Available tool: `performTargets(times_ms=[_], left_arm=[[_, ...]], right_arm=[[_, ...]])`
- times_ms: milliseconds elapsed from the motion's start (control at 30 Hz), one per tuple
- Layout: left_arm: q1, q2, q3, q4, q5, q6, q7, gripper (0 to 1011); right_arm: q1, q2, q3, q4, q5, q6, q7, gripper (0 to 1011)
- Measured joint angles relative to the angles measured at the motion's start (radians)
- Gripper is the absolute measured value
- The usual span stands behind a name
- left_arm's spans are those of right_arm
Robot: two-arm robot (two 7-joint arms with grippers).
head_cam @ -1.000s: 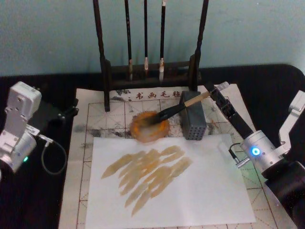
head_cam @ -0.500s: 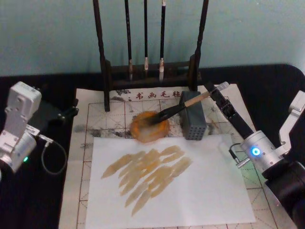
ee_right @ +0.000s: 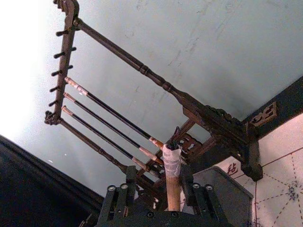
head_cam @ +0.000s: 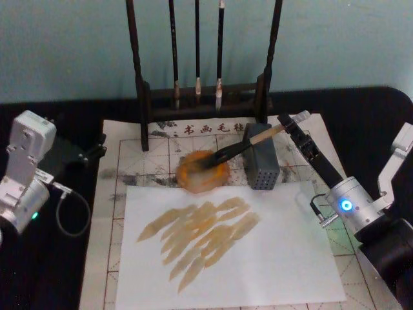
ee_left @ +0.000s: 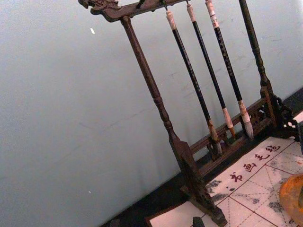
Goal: Pick up the brush from the inkstone, write on the paper, then place the brush back to its original position.
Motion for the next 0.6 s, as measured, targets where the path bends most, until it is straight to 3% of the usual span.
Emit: performTargets(times_ms=[367, 467, 600], left_arm=[[0.000, 0.000, 0.000, 0.000, 0.000, 0.000, 0.000, 1001], [0.000, 0.000, 0.000, 0.000, 0.000, 0.000, 0.000, 1001], [0.000, 0.000, 0.000, 0.000, 0.000, 0.000, 0.000, 1001]], right_arm=[[0.000, 0.000, 0.000, 0.000, 0.000, 0.000, 0.000, 264], [0.000, 0.000, 0.000, 0.000, 0.000, 0.000, 0.000, 194], [0.000, 0.000, 0.000, 0.000, 0.000, 0.000, 0.000, 185]])
